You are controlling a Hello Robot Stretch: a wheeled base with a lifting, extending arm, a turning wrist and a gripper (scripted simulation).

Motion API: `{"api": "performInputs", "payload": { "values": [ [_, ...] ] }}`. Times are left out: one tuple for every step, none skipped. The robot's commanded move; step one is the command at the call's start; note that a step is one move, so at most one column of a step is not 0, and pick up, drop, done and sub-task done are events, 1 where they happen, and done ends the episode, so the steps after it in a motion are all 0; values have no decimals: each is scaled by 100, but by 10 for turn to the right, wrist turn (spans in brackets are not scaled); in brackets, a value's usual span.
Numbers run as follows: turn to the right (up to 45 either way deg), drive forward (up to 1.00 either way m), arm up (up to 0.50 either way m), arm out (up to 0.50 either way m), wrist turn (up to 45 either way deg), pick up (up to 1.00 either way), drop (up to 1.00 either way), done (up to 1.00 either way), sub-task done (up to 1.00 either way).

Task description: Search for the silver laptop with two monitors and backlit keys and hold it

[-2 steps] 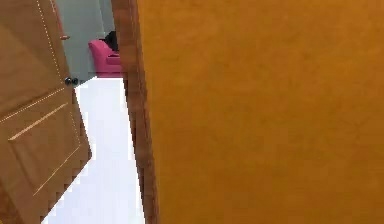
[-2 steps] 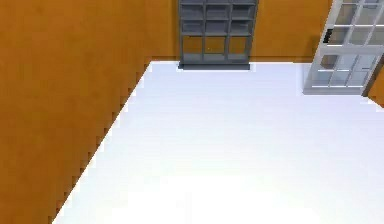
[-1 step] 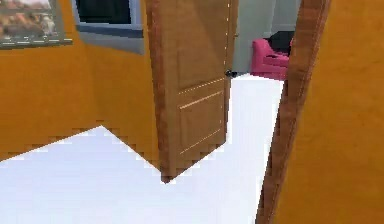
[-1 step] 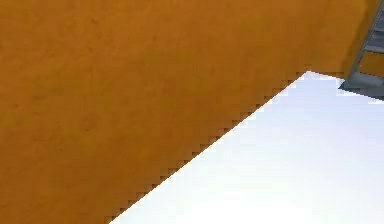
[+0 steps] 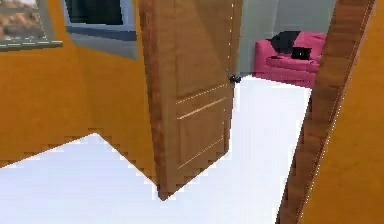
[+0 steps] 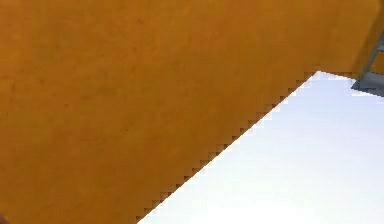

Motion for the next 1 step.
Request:
{"api": "performInputs", "payload": {
  "values": [
    [450, 0, 0, 0, 0, 0, 0, 0, 0]
  ]
}}
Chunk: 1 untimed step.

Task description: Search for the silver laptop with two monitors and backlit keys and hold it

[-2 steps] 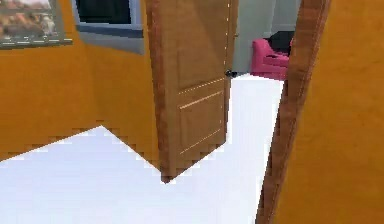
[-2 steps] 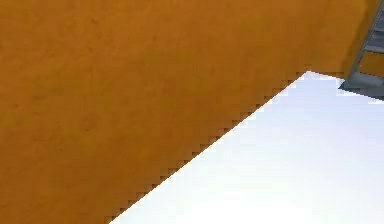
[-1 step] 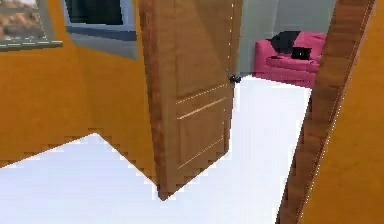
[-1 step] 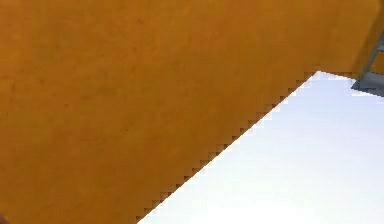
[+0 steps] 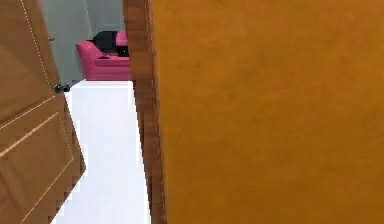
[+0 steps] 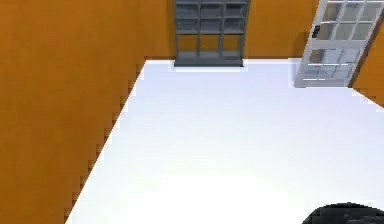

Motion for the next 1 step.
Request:
{"api": "performInputs", "payload": {
  "values": [
    [450, 0, 0, 0, 0, 0, 0, 0, 0]
  ]
}}
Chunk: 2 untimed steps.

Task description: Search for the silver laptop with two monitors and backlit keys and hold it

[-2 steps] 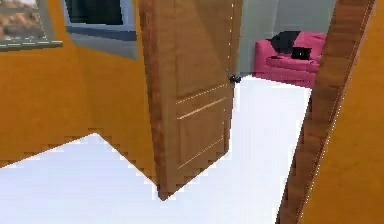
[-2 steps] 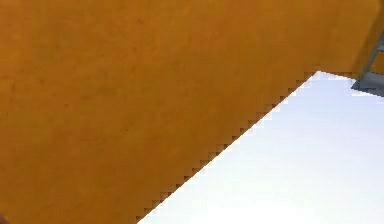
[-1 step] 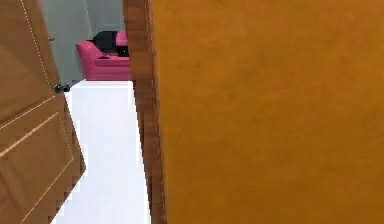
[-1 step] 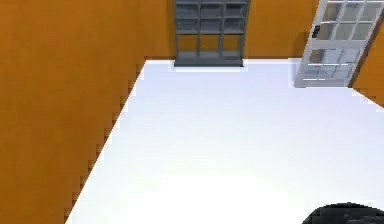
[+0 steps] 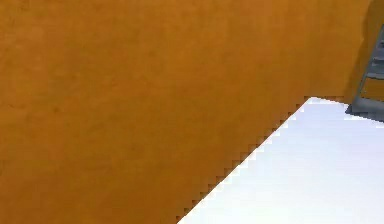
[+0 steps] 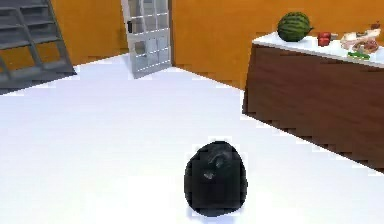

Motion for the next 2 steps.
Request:
{"api": "performInputs", "payload": {
  "values": [
    [450, 0, 0, 0, 0, 0, 0, 0, 0],
    [30, 0, 0, 0, 0, 0, 0, 0, 0]
  ]
}}
